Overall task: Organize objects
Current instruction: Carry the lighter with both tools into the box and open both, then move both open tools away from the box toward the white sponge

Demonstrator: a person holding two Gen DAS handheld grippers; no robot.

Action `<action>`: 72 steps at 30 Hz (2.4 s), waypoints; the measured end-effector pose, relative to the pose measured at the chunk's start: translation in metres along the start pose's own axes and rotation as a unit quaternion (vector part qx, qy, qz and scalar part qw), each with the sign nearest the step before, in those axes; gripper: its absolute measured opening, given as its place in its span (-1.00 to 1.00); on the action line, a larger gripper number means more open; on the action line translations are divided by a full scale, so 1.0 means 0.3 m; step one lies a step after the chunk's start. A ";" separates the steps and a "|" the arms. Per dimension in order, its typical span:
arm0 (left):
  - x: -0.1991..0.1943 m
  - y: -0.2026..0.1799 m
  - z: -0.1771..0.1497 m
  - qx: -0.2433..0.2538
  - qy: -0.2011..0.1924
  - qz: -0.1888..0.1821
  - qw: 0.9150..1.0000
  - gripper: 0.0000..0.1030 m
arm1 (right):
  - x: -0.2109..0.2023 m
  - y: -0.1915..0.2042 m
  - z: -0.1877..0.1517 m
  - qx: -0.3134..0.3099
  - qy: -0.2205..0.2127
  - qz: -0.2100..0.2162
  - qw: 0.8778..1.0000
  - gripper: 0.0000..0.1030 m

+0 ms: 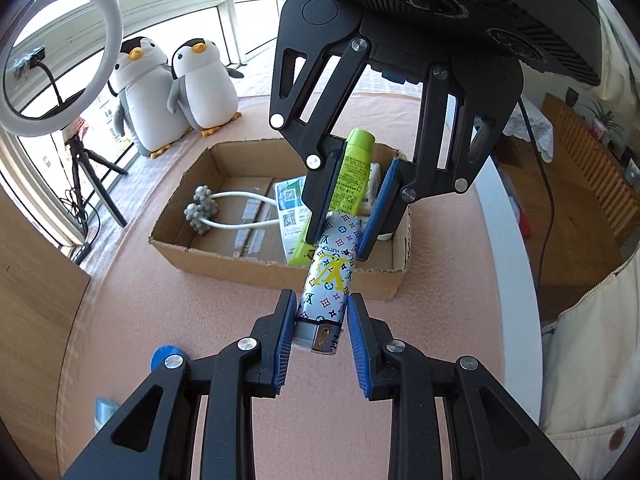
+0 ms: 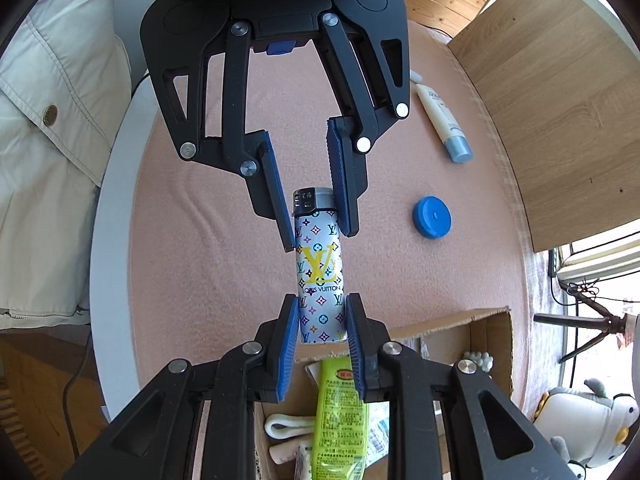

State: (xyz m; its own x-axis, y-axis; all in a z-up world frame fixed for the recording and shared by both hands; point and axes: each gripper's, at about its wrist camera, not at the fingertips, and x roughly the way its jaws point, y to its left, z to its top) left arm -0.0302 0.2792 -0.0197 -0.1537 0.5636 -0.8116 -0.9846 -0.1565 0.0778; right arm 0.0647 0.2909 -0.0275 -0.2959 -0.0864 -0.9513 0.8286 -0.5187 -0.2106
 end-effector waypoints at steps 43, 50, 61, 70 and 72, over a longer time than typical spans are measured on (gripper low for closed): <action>0.072 0.076 0.028 -0.050 -0.008 0.076 0.996 0.65 | -0.065 -0.068 -0.279 0.127 0.039 -0.055 0.990 -0.12; -0.019 0.107 -0.096 -0.096 -0.004 0.116 0.989 0.74 | -0.056 -0.087 -0.189 0.114 0.033 -0.068 0.991 -0.03; -0.205 0.168 -0.433 -0.214 0.001 0.196 0.957 0.80 | 0.018 -0.097 0.034 0.104 0.018 -0.092 0.990 0.19; -0.412 0.340 -0.872 -0.428 0.012 0.316 0.847 0.90 | 0.150 -0.159 0.279 0.250 -0.019 -0.110 0.962 0.34; -0.446 0.380 -0.965 -0.477 0.013 0.334 0.813 0.90 | 0.189 -0.185 0.311 0.319 -0.027 -0.107 0.941 0.35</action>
State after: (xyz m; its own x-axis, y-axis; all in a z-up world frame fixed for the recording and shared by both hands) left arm -0.0977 -0.0490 -0.0698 -0.6132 0.0779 -0.7861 -0.1666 -0.9855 0.0324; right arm -0.0423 0.2354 -0.0488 -0.4613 0.0435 -0.8862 0.2990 -0.9328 -0.2014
